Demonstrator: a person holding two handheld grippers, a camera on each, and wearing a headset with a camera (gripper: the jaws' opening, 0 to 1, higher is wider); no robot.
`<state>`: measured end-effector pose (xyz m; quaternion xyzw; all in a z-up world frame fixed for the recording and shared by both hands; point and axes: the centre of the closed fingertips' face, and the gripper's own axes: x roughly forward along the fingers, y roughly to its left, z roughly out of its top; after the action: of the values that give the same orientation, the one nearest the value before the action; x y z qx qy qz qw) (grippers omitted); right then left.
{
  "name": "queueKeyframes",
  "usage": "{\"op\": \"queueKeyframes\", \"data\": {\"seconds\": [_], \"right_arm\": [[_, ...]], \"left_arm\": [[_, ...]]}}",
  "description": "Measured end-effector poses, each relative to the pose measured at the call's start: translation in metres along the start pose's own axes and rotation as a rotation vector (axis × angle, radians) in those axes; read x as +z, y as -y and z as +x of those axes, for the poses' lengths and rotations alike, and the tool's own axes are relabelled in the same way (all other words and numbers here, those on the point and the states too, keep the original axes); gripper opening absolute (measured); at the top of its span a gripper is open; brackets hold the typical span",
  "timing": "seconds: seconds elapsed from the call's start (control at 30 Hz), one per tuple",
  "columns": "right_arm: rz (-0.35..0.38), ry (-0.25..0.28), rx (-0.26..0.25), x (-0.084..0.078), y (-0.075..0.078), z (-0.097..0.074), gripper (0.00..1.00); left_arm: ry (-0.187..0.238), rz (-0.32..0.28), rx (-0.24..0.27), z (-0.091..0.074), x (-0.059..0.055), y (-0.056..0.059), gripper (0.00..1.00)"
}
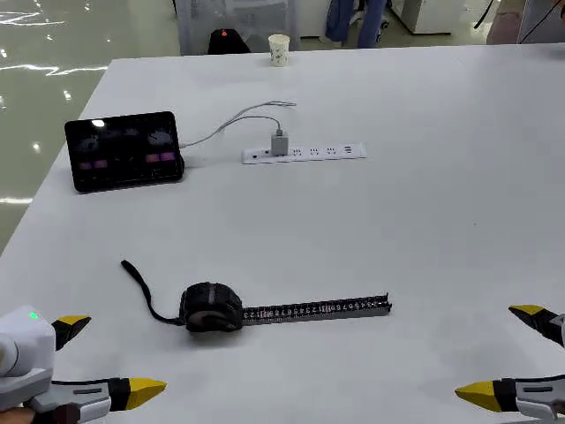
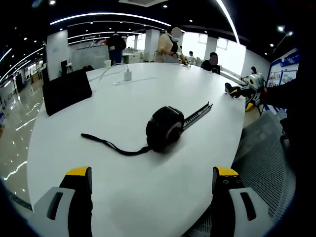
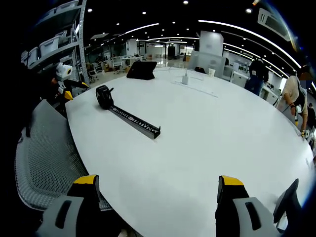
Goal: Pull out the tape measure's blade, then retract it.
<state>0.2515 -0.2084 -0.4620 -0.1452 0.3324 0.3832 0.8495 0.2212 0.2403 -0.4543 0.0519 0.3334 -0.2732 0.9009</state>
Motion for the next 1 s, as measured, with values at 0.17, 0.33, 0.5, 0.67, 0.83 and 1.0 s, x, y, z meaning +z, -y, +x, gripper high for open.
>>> {"op": "queueKeyframes", "data": {"seconds": [0.17,0.33,0.5,0.67,0.83,1.0], "right_arm": [[-0.014,-0.005,0.004,0.002,0.001,0.003,0.99],[-0.020,-0.015,0.017,0.006,0.001,0.006,0.99],[-0.034,-0.023,0.017,0.009,0.006,0.009,0.99],[-0.034,-0.044,0.041,0.007,0.004,0.011,0.99],[-0.053,-0.047,0.048,0.009,0.004,0.014,0.99],[-0.082,-0.049,0.057,0.015,0.006,0.020,0.99]], "left_arm": [[-0.019,0.005,0.006,0.004,-0.002,0.003,0.99],[-0.006,-0.006,0.033,0.008,0.006,0.003,0.99],[0.000,-0.021,0.059,0.013,0.012,0.005,0.99],[0.011,-0.025,0.087,0.019,0.017,0.003,0.99],[0.017,-0.044,0.091,0.026,0.020,0.010,0.99],[0.026,-0.029,0.089,0.034,0.026,0.020,0.99]]}}
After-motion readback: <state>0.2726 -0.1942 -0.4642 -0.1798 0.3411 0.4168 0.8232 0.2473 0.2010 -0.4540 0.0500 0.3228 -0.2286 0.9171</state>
